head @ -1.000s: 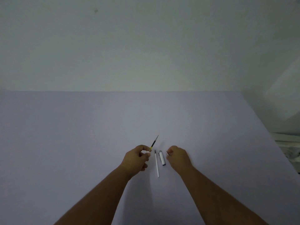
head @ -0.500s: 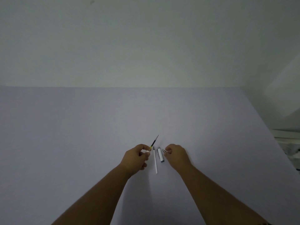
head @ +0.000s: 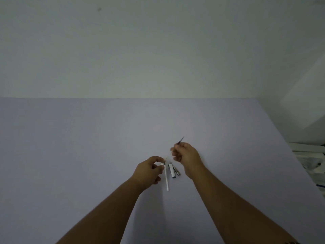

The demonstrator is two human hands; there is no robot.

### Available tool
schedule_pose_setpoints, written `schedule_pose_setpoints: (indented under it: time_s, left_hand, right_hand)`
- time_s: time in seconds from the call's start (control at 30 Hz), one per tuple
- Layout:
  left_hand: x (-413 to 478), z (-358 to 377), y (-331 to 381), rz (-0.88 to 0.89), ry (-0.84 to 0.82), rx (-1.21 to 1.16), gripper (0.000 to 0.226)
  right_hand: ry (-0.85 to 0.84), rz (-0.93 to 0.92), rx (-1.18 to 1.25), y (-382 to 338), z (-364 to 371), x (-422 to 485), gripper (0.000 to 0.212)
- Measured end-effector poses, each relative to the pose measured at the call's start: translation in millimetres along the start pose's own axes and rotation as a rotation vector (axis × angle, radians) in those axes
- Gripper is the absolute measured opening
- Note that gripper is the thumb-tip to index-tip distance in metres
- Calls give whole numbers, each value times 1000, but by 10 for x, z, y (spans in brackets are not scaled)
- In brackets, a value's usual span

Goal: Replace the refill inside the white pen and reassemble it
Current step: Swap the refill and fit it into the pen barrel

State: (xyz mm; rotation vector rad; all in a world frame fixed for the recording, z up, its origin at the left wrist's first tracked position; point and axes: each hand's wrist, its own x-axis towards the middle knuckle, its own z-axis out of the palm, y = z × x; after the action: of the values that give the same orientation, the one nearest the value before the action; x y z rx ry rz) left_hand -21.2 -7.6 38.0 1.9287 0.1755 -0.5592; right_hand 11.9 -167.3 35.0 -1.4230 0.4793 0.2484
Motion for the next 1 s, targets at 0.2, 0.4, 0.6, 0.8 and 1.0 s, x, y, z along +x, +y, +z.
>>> schedule_pose_setpoints:
  time_s: [0.2,0.4,0.6,0.8,1.0]
  left_hand:
    - [-40,-40,-92,-14,37,15,25]
    - [-52,-50,-137,-26,72,21,18]
    - [-64,-41,-164,-33,90,45,11]
    - [-93,-48,-172,-26,110,59,7]
    - [-139,-117,-183,-17,182,76,7]
  right_hand:
    - [72,-52,-958,119,-267,78,17]
    - [55,-32,-1090,389,-314,27,21]
    - [108,-30,-1043,474,-326,21,15]
    - [137,-85,-1022,474,-318,-6,11]
    - [-29,-281,-1207,394,-28,-80,21]
